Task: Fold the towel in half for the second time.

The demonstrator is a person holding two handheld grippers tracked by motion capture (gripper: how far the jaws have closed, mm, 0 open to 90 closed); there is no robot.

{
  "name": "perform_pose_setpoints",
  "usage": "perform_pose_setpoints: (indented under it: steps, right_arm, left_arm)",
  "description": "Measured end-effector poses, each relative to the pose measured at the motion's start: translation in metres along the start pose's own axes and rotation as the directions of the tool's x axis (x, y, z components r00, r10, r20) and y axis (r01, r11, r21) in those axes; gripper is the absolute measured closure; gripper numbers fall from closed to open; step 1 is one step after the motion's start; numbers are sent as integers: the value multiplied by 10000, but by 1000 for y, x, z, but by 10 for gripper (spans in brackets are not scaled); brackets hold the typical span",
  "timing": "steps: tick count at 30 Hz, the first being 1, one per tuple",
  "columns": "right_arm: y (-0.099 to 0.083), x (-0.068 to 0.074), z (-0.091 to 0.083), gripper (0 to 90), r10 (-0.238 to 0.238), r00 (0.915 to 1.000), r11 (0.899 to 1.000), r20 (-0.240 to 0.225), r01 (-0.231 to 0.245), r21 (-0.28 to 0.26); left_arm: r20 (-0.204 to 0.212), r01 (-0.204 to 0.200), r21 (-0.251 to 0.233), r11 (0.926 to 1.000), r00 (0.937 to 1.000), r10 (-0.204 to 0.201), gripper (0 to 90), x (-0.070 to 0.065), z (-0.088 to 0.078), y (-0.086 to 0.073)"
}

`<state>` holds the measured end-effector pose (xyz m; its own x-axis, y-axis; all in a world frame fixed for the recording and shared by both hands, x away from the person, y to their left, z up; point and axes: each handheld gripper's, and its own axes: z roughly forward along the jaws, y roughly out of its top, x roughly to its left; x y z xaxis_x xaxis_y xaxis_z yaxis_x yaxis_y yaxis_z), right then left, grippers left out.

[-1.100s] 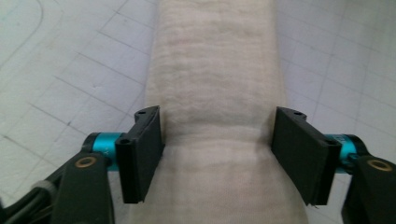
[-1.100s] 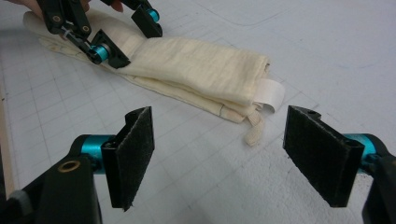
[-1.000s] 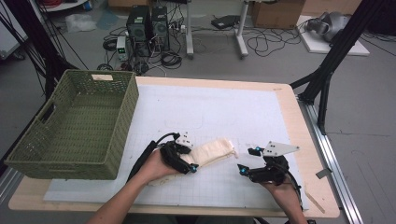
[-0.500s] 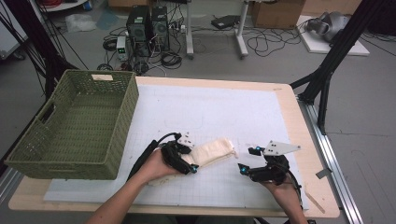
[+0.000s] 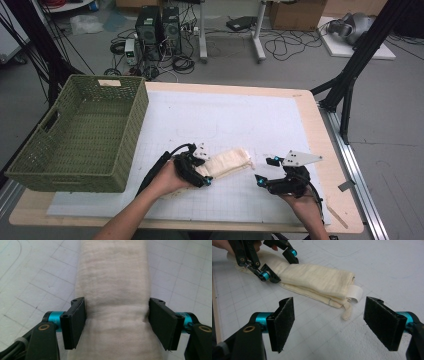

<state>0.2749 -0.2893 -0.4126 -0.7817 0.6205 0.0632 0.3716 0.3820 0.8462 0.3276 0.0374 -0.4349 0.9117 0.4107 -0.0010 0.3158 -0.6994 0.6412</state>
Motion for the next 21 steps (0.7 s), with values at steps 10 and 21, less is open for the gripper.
perform_pose_setpoints:
  steps: [10, 21]
  right_arm:
    - [0, 0, -1, 243, 15, 10000, 10000, 52, -15, -18]
    - [0, -1, -3, 243, 65, 10000, 10000, 70, -64, -66]
  left_arm:
    - [-341, 358, 47, 9993, 9988, -356, 494, 4, -2, 2]
    - [-831, 474, -174, 9987, 9954, -487, 758, 7, -4, 0]
